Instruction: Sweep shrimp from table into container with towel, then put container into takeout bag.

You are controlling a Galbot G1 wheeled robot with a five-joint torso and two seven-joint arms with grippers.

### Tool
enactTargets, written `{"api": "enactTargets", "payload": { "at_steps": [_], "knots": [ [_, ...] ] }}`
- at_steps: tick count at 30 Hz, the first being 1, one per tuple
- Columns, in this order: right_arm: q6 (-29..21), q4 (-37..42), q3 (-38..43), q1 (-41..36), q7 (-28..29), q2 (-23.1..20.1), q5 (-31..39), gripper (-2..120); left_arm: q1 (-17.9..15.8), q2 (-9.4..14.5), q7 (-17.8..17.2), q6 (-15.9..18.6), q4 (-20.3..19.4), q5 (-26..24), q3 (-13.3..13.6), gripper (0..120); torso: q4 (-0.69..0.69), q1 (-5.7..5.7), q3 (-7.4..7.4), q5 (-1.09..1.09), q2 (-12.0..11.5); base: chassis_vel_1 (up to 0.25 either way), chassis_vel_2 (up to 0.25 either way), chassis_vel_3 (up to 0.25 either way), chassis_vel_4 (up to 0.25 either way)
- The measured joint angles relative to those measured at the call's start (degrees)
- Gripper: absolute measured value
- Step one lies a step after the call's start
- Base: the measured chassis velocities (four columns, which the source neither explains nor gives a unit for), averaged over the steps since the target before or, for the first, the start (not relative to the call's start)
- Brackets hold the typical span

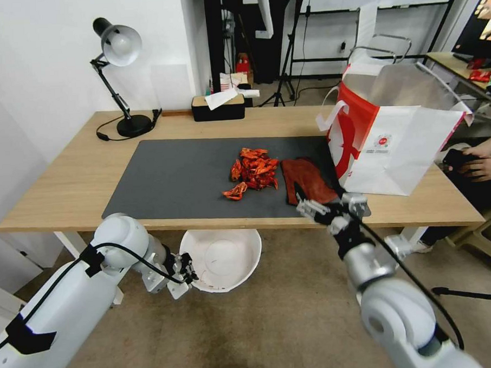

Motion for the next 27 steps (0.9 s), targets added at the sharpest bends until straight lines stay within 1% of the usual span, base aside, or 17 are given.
{"api": "enactTargets", "payload": {
  "at_steps": [2, 4, 5, 7, 8, 9, 10, 12, 13, 14, 15, 17, 18, 20, 21, 23, 27],
  "knots": [
    [-0.2, -0.6, -0.2, 0.8, 0.2, -0.3, 0.2, 100, 0.0, -0.1, 0.0, 0.0, 0.1, 0.0, 0.1, 0, 0.0, 0.0, 0.0, -0.01, 0.0, 0.0, 0.0, 0.0, 0.0],
    [-2.3, -4.4, -2.0, 6.6, 1.3, -2.3, 1.1, 100, -0.2, -0.7, 0.1, -0.1, 0.8, 0.3, 0.7, 0, 0.0, 0.0, 0.0, 0.0, 0.0, 0.0, 0.0, 0.0, 0.0],
    [-2.3, -4.4, -2.0, 6.6, 1.3, -2.3, 1.1, 100, -0.2, -0.7, 0.1, -0.1, 0.8, 0.3, 0.7, 0, 0.0, 0.0, 0.0, 0.0, 0.0, 0.0, 0.0, 0.0, 0.0],
    [-6.4, -8.0, -5.1, 12.7, 2.9, -4.1, 1.2, 100, -0.9, -0.8, 0.1, -0.2, 1.5, 0.3, 1.1, 0, 0.0, -0.01, 0.0, -0.01, 0.0, 0.0, 0.0, 0.0, 0.0],
    [-6.4, -8.0, -5.1, 12.7, 2.9, -4.1, 1.2, 100, -0.9, -0.8, 0.1, -0.2, 1.5, 0.3, 1.1, 0, 0.0, -0.01, 0.0, -0.01, 0.0, 0.0, 0.0, 0.0, 0.0],
    [-8.5, -9.9, -7.0, 15.5, 4.0, -4.6, 0.7, 100, -1.3, -0.9, 0.1, -0.2, 2.0, 0.3, 1.4, 0, 0.0, 0.0, 0.0, 0.0, 0.0, 0.0, 0.0, 0.0, 0.0],
    [-8.5, -9.9, -7.0, 15.5, 4.0, -4.6, 0.7, 100, -1.3, -0.9, 0.1, -0.2, 2.0, 0.3, 1.4, 0, 0.0, 0.0, 0.0, 0.0, 0.0, 0.0, 0.0, 0.0, 0.0],
    [-12.0, -13.0, -10.5, 19.8, 8.7, -4.9, 0.6, 100, -1.8, -1.6, 0.1, -0.4, 2.9, 0.3, 1.8, 0, 0.0, 0.0, 0.0, -0.01, 0.0, 0.0, 0.0, 0.0, 0.0],
    [-13.0, -13.7, -11.3, 20.8, 10.1, -4.9, 0.9, 100, -1.9, -1.8, 0.1, -0.4, 3.2, 0.3, 2.0, 0, -0.02, 0.0, 0.0, 0.0, 0.0, 0.0, 0.0, 0.0, 0.0],
    [-13.0, -13.7, -11.3, 20.8, 10.1, -4.9, 0.9, 100, -1.9, -1.8, 0.1, -0.4, 3.2, 0.3, 2.0, 0, -0.02, 0.0, 0.0, 0.0, 0.0, 0.0, 0.0, 0.0, 0.0],
    [-15.2, -14.8, -12.7, 22.3, 12.8, -4.8, 1.8, 100, -2.0, -2.1, 0.1, -0.5, 3.4, 0.4, 2.2, 0, -0.01, 0.0, 0.0, 0.0, 0.0, 0.0, 0.0, 0.0, 0.0],
    [-18.2, -15.5, -14.0, 23.8, 15.4, -4.8, 3.2, 100, -2.2, -2.3, 0.1, -0.5, 3.7, 0.4, 2.6, 0, -0.01, 0.0, 0.0, -0.01, 0.0, 0.0, 0.0, 0.0, 0.0],
    [-18.2, -15.5, -14.0, 23.8, 15.4, -4.8, 3.2, 100, -2.2, -2.3, 0.1, -0.5, 3.7, 0.4, 2.6, 0, -0.01, 0.0, 0.0, -0.01, 0.0, 0.0, 0.0, 0.0, 0.0],
    [-21.6, -15.7, -15.0, 24.9, 17.1, -5.1, 4.9, 100, -2.3, -2.2, 0.1, -0.5, 3.9, 0.4, 2.9, 0, -0.01, 0.0, 0.0, -0.01, 0.0, 0.0, 0.0, 0.0, 0.0],
    [-21.6, -15.7, -15.0, 24.9, 17.1, -5.1, 4.9, 100, -2.3, -2.2, 0.1, -0.5, 3.9, 0.4, 2.9, 0, -0.01, 0.0, 0.0, -0.01, 0.0, 0.0, 0.0, 0.0, 0.0],
    [-24.3, -15.9, -16.0, 25.8, 18.6, -5.4, 7.0, 100, -2.3, -2.0, 0.1, -0.7, 4.1, 0.4, 3.0, 0, -0.02, -0.01, 0.0, -0.01, 0.0, 0.0, 0.0, 0.0, 0.0],
    [-26.2, -17.3, -17.5, 27.1, 20.8, -5.0, 9.3, 100, -2.1, -1.6, 0.0, -1.0, 4.1, 0.4, 2.9, 0, -0.01, -0.01, 0.0, -0.01, 0.0, 0.0, 0.0, 0.0, 0.0]
  ]
}}
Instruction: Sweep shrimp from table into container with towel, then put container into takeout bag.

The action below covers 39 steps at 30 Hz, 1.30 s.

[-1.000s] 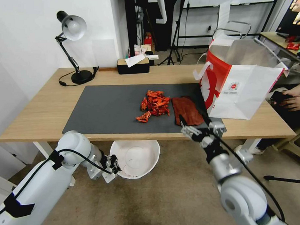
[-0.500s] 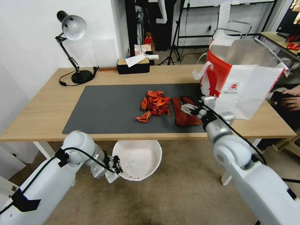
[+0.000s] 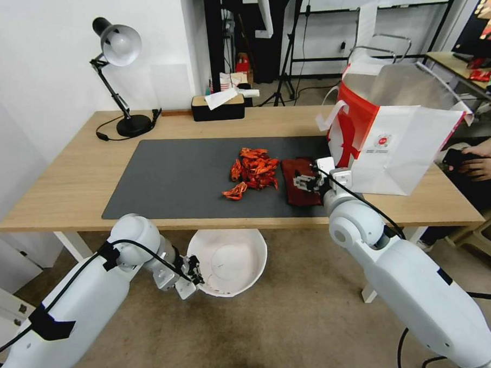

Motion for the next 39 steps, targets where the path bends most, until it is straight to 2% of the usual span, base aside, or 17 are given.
{"api": "enactTargets", "payload": {
  "at_steps": [13, 17, 20, 25, 27, 29, 31, 33, 35, 36, 38, 39],
  "knots": [
    [-1.4, -1.5, -1.6, 0.2, 1.4, 1.4, 1.3, 100, 1.0, -0.1, -0.2, -0.2, -0.6, 0.1, 0.1, 0, 0.0, 0.0, 0.0, 0.0, 0.0, 0.0, 0.0, 0.0, 0.0],
    [-1.2, -1.7, -1.8, 0.2, 1.5, 1.4, 1.3, 100, 1.0, -0.3, -0.2, -0.1, -0.5, -0.1, -0.5, 0, 0.0, -0.01, -0.01, 0.0, 0.0, 0.0, 0.0, 0.0, 0.0],
    [-1.1, -2.0, -1.7, 0.0, 1.6, 1.4, 1.4, 96, 0.8, -0.4, -0.2, 0.3, -0.5, -0.6, -0.8, 0, 0.0, -0.01, -0.01, 0.0, 0.0, 0.0, 0.0, 0.0, 0.0],
    [-0.9, -2.1, -1.7, -0.1, 1.9, 1.7, 2.0, 82, 0.1, 0.0, -0.2, 0.7, -0.6, -1.4, -0.7, 0, -0.01, -0.01, -0.01, 0.0, 0.0, 0.0, 0.0, 0.0, 0.0],
    [-0.9, -2.1, -1.7, -0.1, 1.9, 1.7, 2.2, 79, 0.1, 0.1, -0.2, 0.7, -0.6, -1.4, -0.6, 0, 0.0, -0.01, -0.01, 0.0, 0.0, 0.0, 0.0, 0.0, 0.0],
    [-0.8, -2.1, -1.7, -0.1, 2.1, 1.7, 2.7, 68, 0.9, 0.8, -0.2, 0.7, -0.6, -1.6, -0.6, 0, 0.0, -0.01, -0.01, -0.01, 0.0, 0.0, 0.0, 0.0, 0.0],
    [-0.8, -2.1, -1.6, -0.1, 2.1, 1.6, 2.8, 66, 1.2, 1.0, -0.2, 0.7, -0.5, -1.7, -0.6, 0, 0.01, -0.01, -0.01, 0.0, 0.0, 0.0, 0.0, 0.0, 0.0],
    [-0.6, -2.0, -1.5, -0.4, 2.2, 1.6, 3.4, 56, 1.6, 1.8, -0.3, 0.7, -0.4, -1.7, -0.7, 0, 0.0, -0.01, -0.01, 0.0, 0.0, 0.0, 0.0, 0.0, 0.0],
    [-0.5, -1.9, -1.5, -0.5, 2.3, 1.6, 3.6, 52, 1.7, 2.0, -0.3, 0.6, -0.4, -1.7, -0.7, 0, 0.01, -0.01, -0.01, 0.0, 0.0, 0.0, 0.0, 0.0, 0.0],
    [-0.2, -1.8, -1.5, -0.7, 2.3, 1.6, 3.7, 46, 1.8, 2.2, -0.4, 0.6, -0.4, -1.7, -0.7, 0, 0.01, -0.01, -0.01, 0.0, 0.0, 0.0, 0.0, 0.0, 0.0],
    [0.0, -1.7, -1.5, -0.8, 2.3, 1.6, 3.7, 43, 1.8, 2.2, -0.4, 0.6, -0.3, -1.7, -0.7, 0, 0.01, -0.01, -0.01, 0.0, 0.0, 0.0, 0.0, 0.0, 0.0],
    [0.2, -1.7, -1.5, -1.0, 2.3, 1.6, 3.7, 36, 1.8, 2.2, -0.5, 0.6, -0.1, -1.8, -0.8, 0, 0.0, -0.01, -0.01, -0.01, 0.0, 0.0, 0.0, 0.0, 0.0]
  ]
}}
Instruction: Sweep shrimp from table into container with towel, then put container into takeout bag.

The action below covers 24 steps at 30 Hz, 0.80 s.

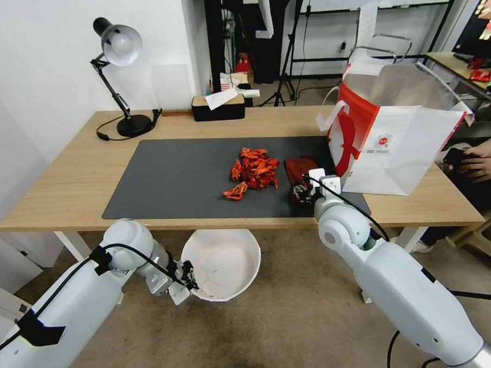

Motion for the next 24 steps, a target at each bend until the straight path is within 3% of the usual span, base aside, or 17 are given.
{"api": "enactTargets", "payload": {
  "at_steps": [8, 10, 16, 21, 22, 24],
  "knots": [
    [0.5, 0.3, 0.1, -0.6, 0.5, -0.1, 0.2, 14, -0.1, -0.2, 0.0, -0.2, 0.6, 0.0, 0.0, 0, 0.01, 0.0, 0.0, 0.01, 0.0, 0.0, 0.0, 0.0, 0.0],
    [1.7, 0.9, -0.1, -1.0, -1.4, -2.0, -0.9, 8, 0.1, -0.1, 0.0, -0.5, 0.6, 0.1, 0.0, 0, -0.01, 0.0, 0.01, 0.01, 0.0, 0.0, 0.0, 0.0, 0.0],
    [5.2, 2.4, -0.1, -1.0, -5.3, -4.1, -3.1, 8, 0.2, -0.1, 0.1, -0.8, 1.2, 0.1, -0.1, 0, -0.01, 0.0, 0.01, 0.02, 0.0, 0.0, 0.0, 0.0, 0.0],
    [12.2, 5.3, -0.2, 1.3, -15.7, -9.4, -5.2, 8, 0.8, -0.4, 0.0, -1.3, 1.7, 0.1, -0.5, 0, 0.0, 0.0, 0.01, 0.01, 0.0, 0.0, 0.0, 0.0, 0.0],
    [12.2, 5.3, -0.2, 1.3, -15.7, -9.4, -5.2, 8, 0.8, -0.4, 0.0, -1.3, 1.7, 0.1, -0.5, 0, 0.0, 0.0, 0.01, 0.01, 0.0, 0.0, 0.0, 0.0, 0.0],
    [17.1, 4.2, -1.2, 4.6, -25.3, -12.2, -5.4, 8, 0.7, -0.7, -0.1, -1.6, 1.7, 0.2, -0.3, 0, 0.0, 0.0, 0.01, 0.0, 0.0, 0.0, 0.0, 0.0, 0.0]
  ]
}}
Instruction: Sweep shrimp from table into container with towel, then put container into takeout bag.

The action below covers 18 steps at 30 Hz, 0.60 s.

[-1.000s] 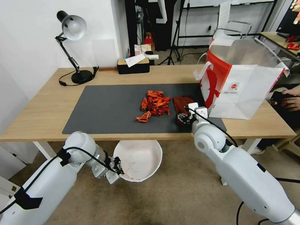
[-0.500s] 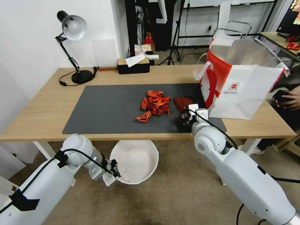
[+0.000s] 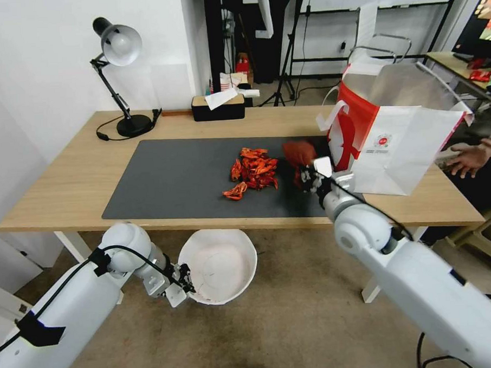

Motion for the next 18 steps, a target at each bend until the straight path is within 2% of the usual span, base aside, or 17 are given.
{"api": "enactTargets", "payload": {
  "at_steps": [1, 2, 5, 6, 8, 9, 12, 18],
  "knots": [
    [2.4, -1.2, -0.9, 2.0, -4.0, -1.0, -0.1, 8, -0.1, -0.2, 0.0, -0.2, 0.1, 0.1, 0.2, 0, -0.01, 0.0, 0.0, 0.01, 0.0, 0.0, 0.0, 0.0, 0.0],
    [2.4, -1.2, -0.9, 2.0, -4.0, -1.0, -0.1, 8, -0.1, -0.2, 0.0, -0.2, 0.1, 0.1, 0.2, 0, -0.01, 0.0, 0.0, 0.01, 0.0, 0.0, 0.0, 0.0, 0.0],
    [9.2, -7.4, -5.8, 11.9, -13.6, -3.1, -0.9, 8, -0.7, -1.0, -0.1, -0.7, 0.8, 0.4, 1.0, 0, 0.0, 0.01, 0.0, 0.0, 0.0, 0.0, 0.0, 0.0, 0.0],
    [9.2, -7.4, -5.8, 11.9, -13.6, -3.1, -0.9, 8, -0.7, -1.0, -0.1, -0.7, 0.8, 0.4, 1.0, 0, 0.0, 0.01, 0.0, 0.0, 0.0, 0.0, 0.0, 0.0, 0.0],
    [12.6, -13.8, -10.3, 19.8, -18.9, -3.4, -1.8, 8, -1.0, -1.6, -0.1, -0.9, 1.1, 0.6, 1.3, 0, 0.03, 0.02, 0.0, -0.03, 0.0, 0.0, 0.0, 0.0, 0.0],
    [12.6, -13.8, -10.3, 19.8, -18.9, -3.4, -1.8, 8, -1.0, -1.6, -0.1, -0.9, 1.1, 0.6, 1.3, 0, 0.03, 0.02, 0.0, -0.03, 0.0, 0.0, 0.0, 0.0, 0.0],
    [15.2, -21.5, -15.5, 26.4, -23.5, -2.5, -4.5, 8, -1.3, -2.0, -0.1, -1.0, 1.3, 0.8, 1.6, 0, 0.0, 0.02, 0.01, 0.02, 0.0, 0.0, 0.0, 0.0, 0.0],
    [18.3, -29.0, -19.4, 29.8, -25.6, 0.6, -12.0, 8, -1.4, -2.0, -0.6, -1.4, 1.4, 1.0, 1.5, 0, 0.01, 0.02, 0.01, 0.01, 0.0, 0.0, 0.0, 0.0, 0.0]
  ]
}}
